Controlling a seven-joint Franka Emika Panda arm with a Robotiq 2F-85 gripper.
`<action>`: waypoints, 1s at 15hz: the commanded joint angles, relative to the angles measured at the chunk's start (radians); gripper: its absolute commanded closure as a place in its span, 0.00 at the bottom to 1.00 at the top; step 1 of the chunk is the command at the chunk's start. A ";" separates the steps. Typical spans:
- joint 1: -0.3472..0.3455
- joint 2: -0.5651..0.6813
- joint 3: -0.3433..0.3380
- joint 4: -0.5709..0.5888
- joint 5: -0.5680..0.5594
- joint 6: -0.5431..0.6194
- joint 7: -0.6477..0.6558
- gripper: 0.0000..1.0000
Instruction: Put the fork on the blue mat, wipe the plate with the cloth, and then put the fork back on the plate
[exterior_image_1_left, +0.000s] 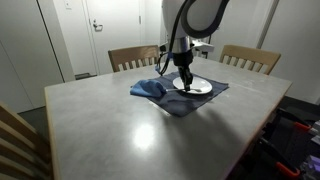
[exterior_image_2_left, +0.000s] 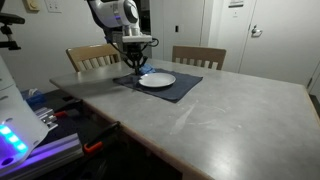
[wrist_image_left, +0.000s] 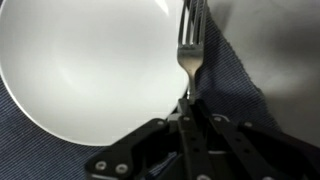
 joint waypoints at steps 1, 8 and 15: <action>-0.044 -0.042 -0.004 -0.034 -0.037 0.056 -0.103 0.97; -0.100 -0.002 -0.035 -0.064 -0.062 0.258 -0.233 0.97; -0.114 0.014 -0.057 -0.117 -0.065 0.358 -0.239 0.97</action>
